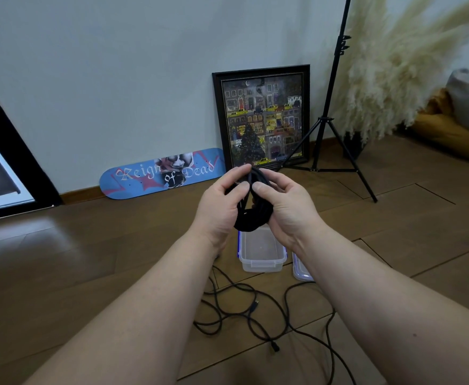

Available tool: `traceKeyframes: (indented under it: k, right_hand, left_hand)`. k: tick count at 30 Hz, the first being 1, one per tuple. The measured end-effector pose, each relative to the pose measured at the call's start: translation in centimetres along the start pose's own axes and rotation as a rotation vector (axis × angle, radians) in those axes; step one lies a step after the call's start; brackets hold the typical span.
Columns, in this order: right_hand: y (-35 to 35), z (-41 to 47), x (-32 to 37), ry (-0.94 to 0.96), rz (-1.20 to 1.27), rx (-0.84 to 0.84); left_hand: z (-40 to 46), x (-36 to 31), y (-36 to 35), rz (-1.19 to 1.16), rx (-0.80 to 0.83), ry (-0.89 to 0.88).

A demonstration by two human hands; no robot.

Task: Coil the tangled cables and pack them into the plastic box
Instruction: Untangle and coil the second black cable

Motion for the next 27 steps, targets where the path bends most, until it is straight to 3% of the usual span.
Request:
traceKeyframes:
  k: [11, 17, 20, 23, 27]
  right_hand:
    - [-0.8, -0.3, 0.3, -0.086, 0.192, 0.100]
    - [-1.2, -0.6, 1.3, -0.090, 0.123, 0.179]
    - [-0.8, -0.7, 0.8, -0.107, 0.101, 0.150]
    - [-0.6, -0.6, 0.4, -0.125, 0.101, 0.126]
    - [0.1, -0.4, 0.7, -0.077, 0.024, 0.093]
  left_hand:
    - [-0.4, -1.7, 0.0, 0.488, -0.095, -0.149]
    - [-0.2, -1.5, 1.0, 0.199, -0.065, -0.108]
    - [0.1, 0.3, 1.9, -0.001, -0.138, 0.028]
    - [-0.2, 1.7, 2.0, -0.009, -0.173, 0.146]
    - [-0.6, 0.9, 3.0, -0.024, -0.303, 0.084]
Point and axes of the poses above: each hand's wrist, its own z-axis towards the middle knuckle, its own y-axis out of the back of the hand, x = y × z, the point moved 10 cm from there along z, towards the middle knuckle, and after that the axes turned 4 degrees about x, right-handed, at the moved point
